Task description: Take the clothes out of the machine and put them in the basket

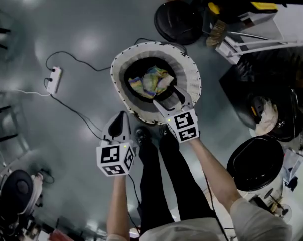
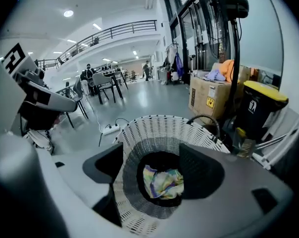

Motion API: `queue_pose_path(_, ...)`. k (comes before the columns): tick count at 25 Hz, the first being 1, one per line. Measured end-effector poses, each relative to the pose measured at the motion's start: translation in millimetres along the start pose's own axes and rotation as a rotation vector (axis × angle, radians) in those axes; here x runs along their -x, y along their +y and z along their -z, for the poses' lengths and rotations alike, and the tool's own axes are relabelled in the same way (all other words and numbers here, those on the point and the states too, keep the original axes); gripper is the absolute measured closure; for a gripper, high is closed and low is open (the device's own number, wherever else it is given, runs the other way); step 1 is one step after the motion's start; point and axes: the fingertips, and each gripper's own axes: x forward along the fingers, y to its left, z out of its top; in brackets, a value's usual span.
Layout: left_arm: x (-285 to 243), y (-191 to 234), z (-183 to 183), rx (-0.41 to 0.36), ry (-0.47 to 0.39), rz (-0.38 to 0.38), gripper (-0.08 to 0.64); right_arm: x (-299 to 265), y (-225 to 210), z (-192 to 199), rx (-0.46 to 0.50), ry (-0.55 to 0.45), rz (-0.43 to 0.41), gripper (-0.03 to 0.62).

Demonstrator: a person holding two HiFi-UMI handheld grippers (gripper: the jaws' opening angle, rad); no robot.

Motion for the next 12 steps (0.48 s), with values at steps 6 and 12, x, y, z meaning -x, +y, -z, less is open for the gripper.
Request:
queue_pose_path(6, -4, -17, -16, -0.053, -0.011, 0.043, 0.543, 28, -10, -5, -0.025, -0.048, 0.076, 0.483)
queue_pose_path(12, -13, -46, -28, -0.119, -0.005, 0.113, 0.543, 57, -23, -8, -0.076, -0.095, 0.121, 0.569)
